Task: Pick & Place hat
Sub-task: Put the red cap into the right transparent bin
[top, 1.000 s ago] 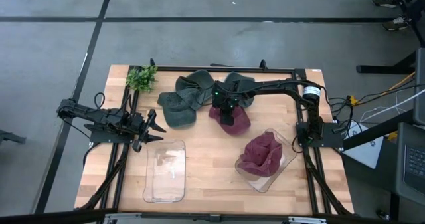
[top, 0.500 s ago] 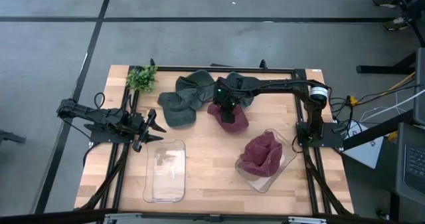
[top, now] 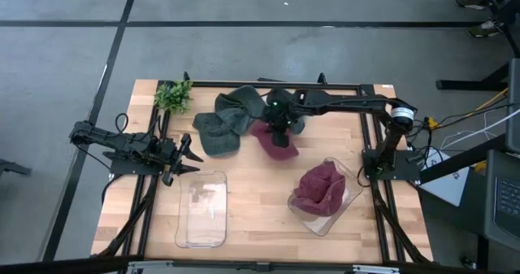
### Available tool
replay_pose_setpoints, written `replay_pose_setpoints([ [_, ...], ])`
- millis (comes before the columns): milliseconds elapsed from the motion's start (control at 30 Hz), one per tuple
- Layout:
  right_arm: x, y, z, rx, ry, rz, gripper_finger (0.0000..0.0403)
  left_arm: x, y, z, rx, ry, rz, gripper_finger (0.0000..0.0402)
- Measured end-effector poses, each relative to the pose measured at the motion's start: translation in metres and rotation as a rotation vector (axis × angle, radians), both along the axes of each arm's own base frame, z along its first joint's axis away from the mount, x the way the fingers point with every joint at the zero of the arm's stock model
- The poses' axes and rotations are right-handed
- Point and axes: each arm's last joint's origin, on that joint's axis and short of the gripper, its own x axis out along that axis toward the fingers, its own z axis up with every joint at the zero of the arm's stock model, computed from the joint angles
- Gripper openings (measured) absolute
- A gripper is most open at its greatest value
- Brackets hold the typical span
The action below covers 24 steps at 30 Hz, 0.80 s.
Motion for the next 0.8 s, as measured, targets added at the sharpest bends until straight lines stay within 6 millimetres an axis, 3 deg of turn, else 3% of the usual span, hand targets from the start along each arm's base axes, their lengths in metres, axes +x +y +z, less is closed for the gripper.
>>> replay_pose_setpoints([
  [800, -0.039, 0.013, 0.08, -0.049, -0.257, -0.022, 0.0011, 0.0, 0.0, 0.0, 0.0, 0.0, 0.0, 0.0143],
])
